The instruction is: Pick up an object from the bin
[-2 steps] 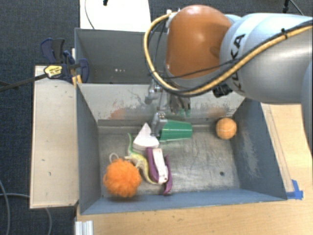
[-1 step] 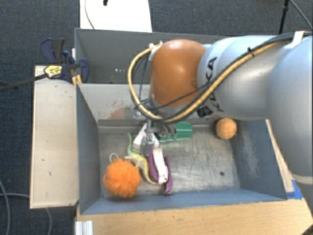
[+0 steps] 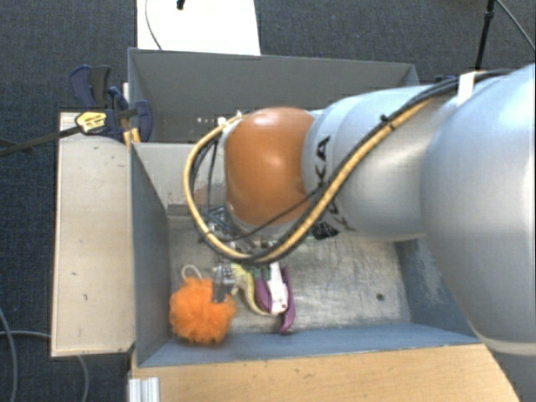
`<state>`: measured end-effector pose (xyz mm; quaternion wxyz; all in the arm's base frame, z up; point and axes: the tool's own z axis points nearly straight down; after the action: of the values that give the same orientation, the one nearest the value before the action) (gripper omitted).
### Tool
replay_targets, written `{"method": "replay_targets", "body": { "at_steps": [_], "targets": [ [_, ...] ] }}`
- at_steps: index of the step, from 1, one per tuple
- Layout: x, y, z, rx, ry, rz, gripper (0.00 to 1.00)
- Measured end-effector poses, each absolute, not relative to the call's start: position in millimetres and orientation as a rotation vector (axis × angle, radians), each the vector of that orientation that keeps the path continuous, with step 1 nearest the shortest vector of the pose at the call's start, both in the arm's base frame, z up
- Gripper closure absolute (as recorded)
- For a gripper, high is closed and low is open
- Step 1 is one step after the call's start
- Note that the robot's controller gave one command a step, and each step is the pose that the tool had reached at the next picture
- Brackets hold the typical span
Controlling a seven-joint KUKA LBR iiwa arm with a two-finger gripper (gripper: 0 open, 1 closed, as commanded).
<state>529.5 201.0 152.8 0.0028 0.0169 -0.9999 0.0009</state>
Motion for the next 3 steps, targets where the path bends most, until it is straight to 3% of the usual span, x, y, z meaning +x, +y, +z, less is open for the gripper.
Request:
{"method": "replay_targets", "body": {
  "at_steps": [1, 2, 3],
  "targets": [
    [486.0, 235.3, 124.8, 0.317, -3.129, -0.003, 0.00],
    [488.7, 238.0, 106.9, 0.576, -3.089, 0.000, 0.00],
    [502.5, 249.4, 74.1, 1.180, -2.910, 0.001, 1.00]
  ]
}}
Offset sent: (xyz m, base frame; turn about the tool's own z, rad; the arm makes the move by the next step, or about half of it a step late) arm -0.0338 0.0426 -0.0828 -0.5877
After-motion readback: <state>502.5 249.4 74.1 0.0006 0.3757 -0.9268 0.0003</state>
